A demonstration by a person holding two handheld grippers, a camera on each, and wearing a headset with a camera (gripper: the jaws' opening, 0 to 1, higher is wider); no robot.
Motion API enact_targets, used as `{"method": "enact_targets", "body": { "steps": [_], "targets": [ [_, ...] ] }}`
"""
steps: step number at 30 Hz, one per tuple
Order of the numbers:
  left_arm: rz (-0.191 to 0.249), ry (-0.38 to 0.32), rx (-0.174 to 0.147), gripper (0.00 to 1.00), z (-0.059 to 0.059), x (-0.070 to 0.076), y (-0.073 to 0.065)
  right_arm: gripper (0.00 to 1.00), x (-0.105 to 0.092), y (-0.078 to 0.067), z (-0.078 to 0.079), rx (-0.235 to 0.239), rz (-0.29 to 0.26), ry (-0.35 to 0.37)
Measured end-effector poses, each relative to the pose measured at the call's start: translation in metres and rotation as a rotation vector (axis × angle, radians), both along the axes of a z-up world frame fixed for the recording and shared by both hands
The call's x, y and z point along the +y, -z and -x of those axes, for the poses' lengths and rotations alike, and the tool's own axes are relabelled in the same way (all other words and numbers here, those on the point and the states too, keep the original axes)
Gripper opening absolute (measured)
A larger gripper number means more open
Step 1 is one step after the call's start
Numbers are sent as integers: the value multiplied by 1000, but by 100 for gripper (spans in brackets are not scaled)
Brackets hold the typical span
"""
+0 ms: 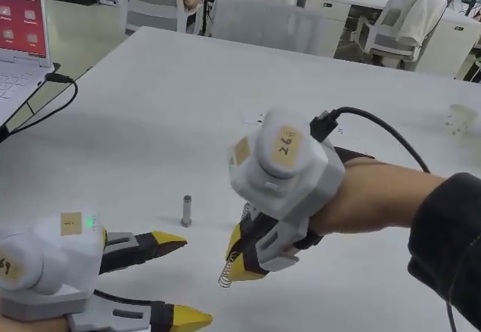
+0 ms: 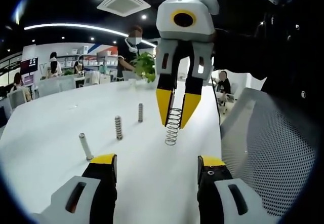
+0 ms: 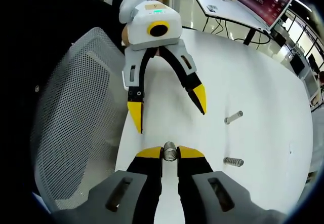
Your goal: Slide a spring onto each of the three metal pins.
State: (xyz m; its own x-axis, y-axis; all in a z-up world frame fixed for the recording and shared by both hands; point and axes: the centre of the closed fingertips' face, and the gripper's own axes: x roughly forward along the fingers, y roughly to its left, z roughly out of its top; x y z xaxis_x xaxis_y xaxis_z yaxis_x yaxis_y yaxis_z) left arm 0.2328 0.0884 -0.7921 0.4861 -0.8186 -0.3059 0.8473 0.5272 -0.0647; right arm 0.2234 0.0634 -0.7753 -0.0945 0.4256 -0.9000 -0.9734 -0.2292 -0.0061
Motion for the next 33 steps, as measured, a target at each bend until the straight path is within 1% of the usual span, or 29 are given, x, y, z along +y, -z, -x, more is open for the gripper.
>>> {"method": "enact_targets", "body": {
  "steps": [2, 4, 8, 18, 23, 28, 33],
  "targets": [
    [-3, -16, 1, 65, 0, 5, 2, 8, 0, 0, -2, -5, 0, 2],
    [-1, -28, 7, 66, 0, 9, 4, 8, -1, 1, -4, -5, 2, 7],
    [-4, -58, 9, 73, -1, 16, 6, 8, 0, 1, -11, -16, 0, 24],
    [-10, -86, 5, 81, -1, 22, 7, 8, 1, -8, -32, -45, 2, 55],
    [-17, -87, 9, 83, 1, 23, 9, 8, 3, -11, -40, -57, 11, 48],
    [-14, -94, 10, 84, 0, 25, 11, 8, 9, -15, -50, -71, 19, 43],
    [-10, -101, 6, 85, -1, 26, 9, 8, 19, -21, -62, -85, 5, 44]
  ]
}}
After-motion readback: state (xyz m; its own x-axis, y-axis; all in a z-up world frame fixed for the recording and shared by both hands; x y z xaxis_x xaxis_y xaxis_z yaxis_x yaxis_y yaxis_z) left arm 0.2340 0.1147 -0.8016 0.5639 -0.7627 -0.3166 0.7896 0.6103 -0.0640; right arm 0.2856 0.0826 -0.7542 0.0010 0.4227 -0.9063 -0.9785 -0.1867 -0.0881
